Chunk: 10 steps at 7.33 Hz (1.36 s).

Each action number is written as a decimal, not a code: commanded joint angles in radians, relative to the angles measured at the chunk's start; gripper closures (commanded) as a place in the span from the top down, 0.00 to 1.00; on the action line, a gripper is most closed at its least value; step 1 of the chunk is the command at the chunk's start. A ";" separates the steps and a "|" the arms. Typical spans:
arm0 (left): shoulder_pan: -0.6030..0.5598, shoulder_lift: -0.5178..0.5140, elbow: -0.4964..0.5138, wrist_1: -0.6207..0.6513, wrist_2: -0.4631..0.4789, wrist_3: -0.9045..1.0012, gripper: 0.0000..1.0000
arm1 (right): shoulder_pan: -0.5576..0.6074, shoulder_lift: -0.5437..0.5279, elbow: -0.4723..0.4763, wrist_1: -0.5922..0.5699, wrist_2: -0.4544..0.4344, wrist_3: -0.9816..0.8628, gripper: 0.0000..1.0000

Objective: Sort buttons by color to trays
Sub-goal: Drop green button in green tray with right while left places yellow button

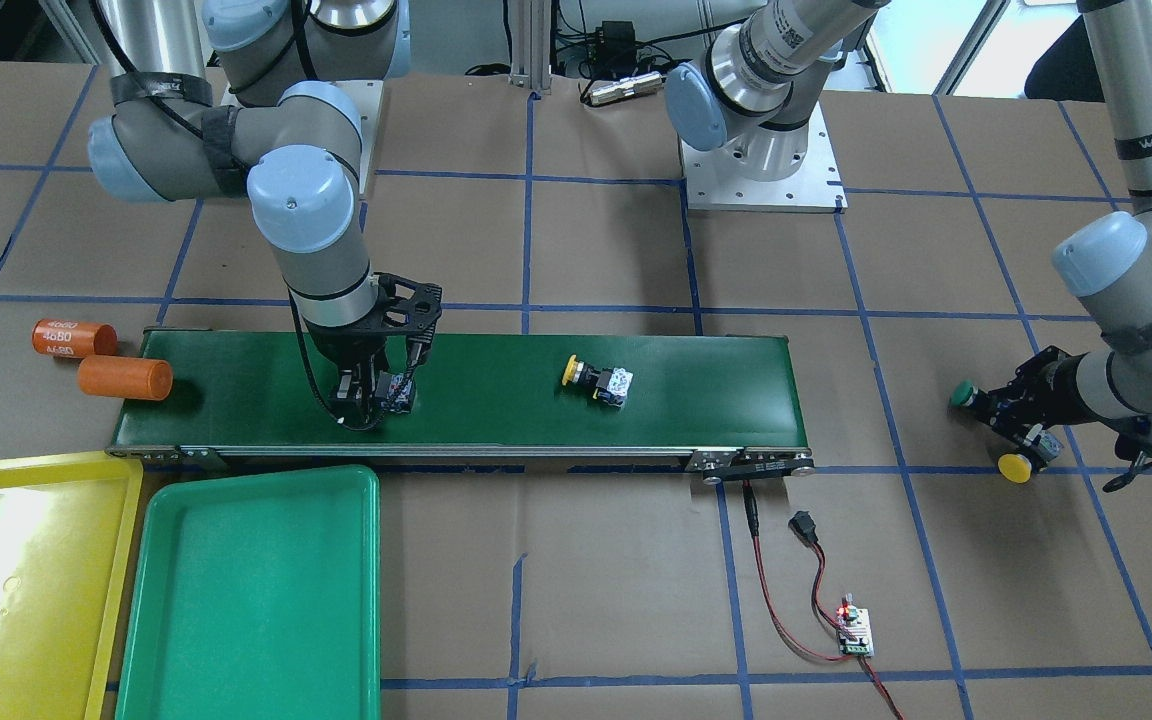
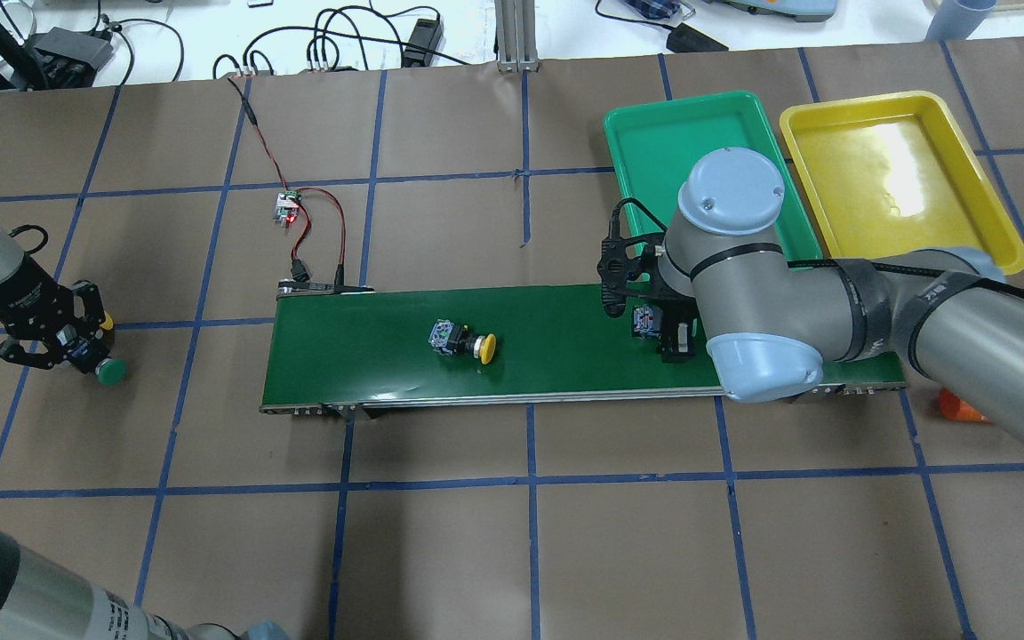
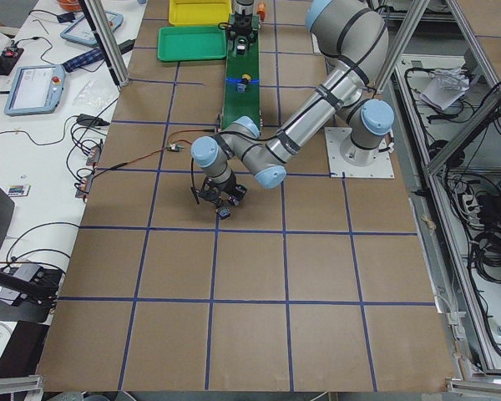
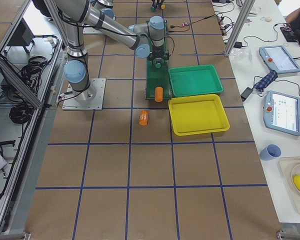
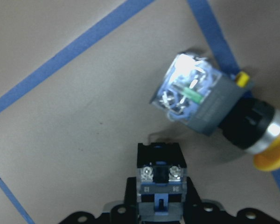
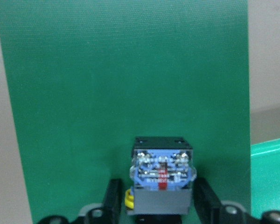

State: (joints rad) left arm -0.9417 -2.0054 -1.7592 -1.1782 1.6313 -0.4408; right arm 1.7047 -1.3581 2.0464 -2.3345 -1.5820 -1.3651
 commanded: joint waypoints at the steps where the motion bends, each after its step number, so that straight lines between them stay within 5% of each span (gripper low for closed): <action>1: -0.028 0.081 -0.003 -0.093 -0.066 -0.100 0.00 | -0.014 -0.003 -0.034 0.023 -0.004 0.006 0.23; 4: -0.246 0.197 -0.014 -0.185 -0.162 -0.485 0.00 | -0.063 0.028 -0.285 0.190 -0.006 -0.005 0.24; 8: -0.521 0.194 -0.019 -0.189 -0.277 -0.928 0.00 | -0.168 0.198 -0.333 0.018 0.020 -0.181 0.38; 9: -0.549 0.179 -0.023 -0.140 -0.280 -0.982 0.00 | -0.168 0.211 -0.331 0.021 0.043 -0.199 0.99; 10: -0.563 0.165 -0.031 -0.124 -0.281 -1.007 0.00 | -0.169 0.211 -0.331 0.027 0.059 -0.201 1.00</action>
State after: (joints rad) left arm -1.4736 -1.8221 -1.7828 -1.3323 1.3546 -1.3910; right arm 1.5382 -1.1591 1.7147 -2.3079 -1.5435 -1.5505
